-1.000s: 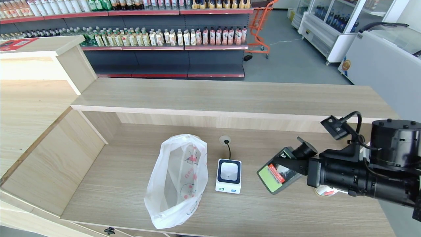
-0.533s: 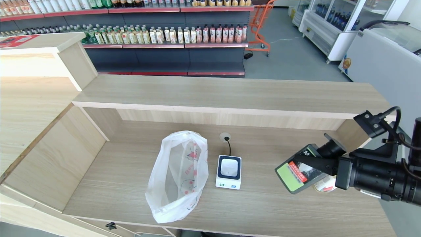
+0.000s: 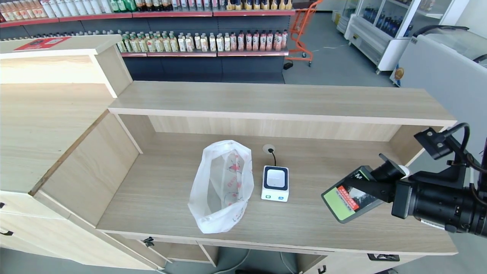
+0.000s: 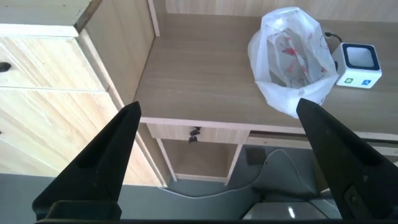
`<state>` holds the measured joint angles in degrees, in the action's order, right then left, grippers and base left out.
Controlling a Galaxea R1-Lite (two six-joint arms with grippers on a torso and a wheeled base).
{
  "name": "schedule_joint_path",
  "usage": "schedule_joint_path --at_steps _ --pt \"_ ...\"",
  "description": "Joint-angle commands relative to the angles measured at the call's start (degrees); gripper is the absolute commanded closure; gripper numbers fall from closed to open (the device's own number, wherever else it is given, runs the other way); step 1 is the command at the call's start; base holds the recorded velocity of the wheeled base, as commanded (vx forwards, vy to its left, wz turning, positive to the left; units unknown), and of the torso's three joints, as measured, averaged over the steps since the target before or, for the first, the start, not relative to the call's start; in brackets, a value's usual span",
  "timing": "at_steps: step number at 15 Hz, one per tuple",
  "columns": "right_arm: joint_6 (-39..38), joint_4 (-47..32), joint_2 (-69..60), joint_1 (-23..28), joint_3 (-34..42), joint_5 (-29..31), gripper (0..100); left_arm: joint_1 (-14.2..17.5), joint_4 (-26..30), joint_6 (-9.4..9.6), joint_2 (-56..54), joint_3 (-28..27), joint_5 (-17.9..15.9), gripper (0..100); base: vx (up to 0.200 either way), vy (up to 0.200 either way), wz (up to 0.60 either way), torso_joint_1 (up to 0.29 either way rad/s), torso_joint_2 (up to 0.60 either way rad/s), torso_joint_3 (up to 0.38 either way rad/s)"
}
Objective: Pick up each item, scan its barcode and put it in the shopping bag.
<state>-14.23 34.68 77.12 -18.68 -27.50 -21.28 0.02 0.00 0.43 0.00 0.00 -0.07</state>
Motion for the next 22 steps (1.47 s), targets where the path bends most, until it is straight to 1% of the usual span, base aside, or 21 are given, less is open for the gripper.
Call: schedule_joint_path --at_steps 1,5,10,11,12,13,14,15,18,20,22 --pt "-0.01 0.03 0.93 0.13 -0.1 -0.07 100 -0.02 0.0 0.01 0.0 0.0 -0.01 0 0.0 0.2 0.0 0.022 0.01 0.002" --pt "-0.1 0.12 3.3 0.13 -1.15 -0.16 100 -0.02 0.0 -0.16 0.0 0.0 0.07 0 0.0 0.2 0.0 0.007 0.01 0.001" --pt "0.08 0.12 11.21 0.13 -7.83 0.02 100 -0.02 0.0 -0.34 0.0 0.0 0.07 0 0.0 0.0 0.0 0.0 0.0 0.0" --pt "0.87 0.12 13.76 0.04 -9.41 0.02 100 -0.02 0.0 -0.34 0.0 0.0 0.07 0 0.0 0.0 0.0 0.0 0.0 0.0" --pt "3.86 0.21 16.66 0.04 -10.82 0.45 100 -0.02 0.0 -0.34 0.0 0.0 0.07 0 0.0 0.0 0.0 0.0 0.0 0.0" --pt "6.76 0.3 18.86 -0.04 -11.52 2.92 100 -0.02 0.0 -0.34 0.0 0.0 0.07 0 0.0 0.0 0.0 0.0 0.0 0.0" --pt "7.9 0.65 20.35 -0.57 -12.14 4.85 100 -0.02 0.0 -0.34 0.0 0.0 0.07 0 0.0 0.0 0.0 0.0 0.0 0.0" --pt "10.71 1.0 24.13 -2.07 -14.25 6.69 100 -0.02 0.0 -0.34 0.0 0.0 0.07 0 0.0 0.0 0.0 0.0 0.0 0.0" --pt "11.85 4.34 32.75 -5.41 -20.31 7.4 100 -0.02 0.0 -0.34 0.0 0.0 0.07 0 0.0 0.0 0.0 0.0 0.0 0.0" --pt "13.52 5.57 40.66 -8.92 -26.37 12.06 100 -0.02 0.0 -0.34 0.0 0.0 0.07 0 0.0 0.0 0.0 0.0 0.0 0.0" --pt "13.79 6.63 45.23 -11.47 -29.98 12.76 100 -0.02 0.0 -0.34 0.0 0.0 0.07 0 0.0 0.0 0.0 0.0 0.0 0.0"
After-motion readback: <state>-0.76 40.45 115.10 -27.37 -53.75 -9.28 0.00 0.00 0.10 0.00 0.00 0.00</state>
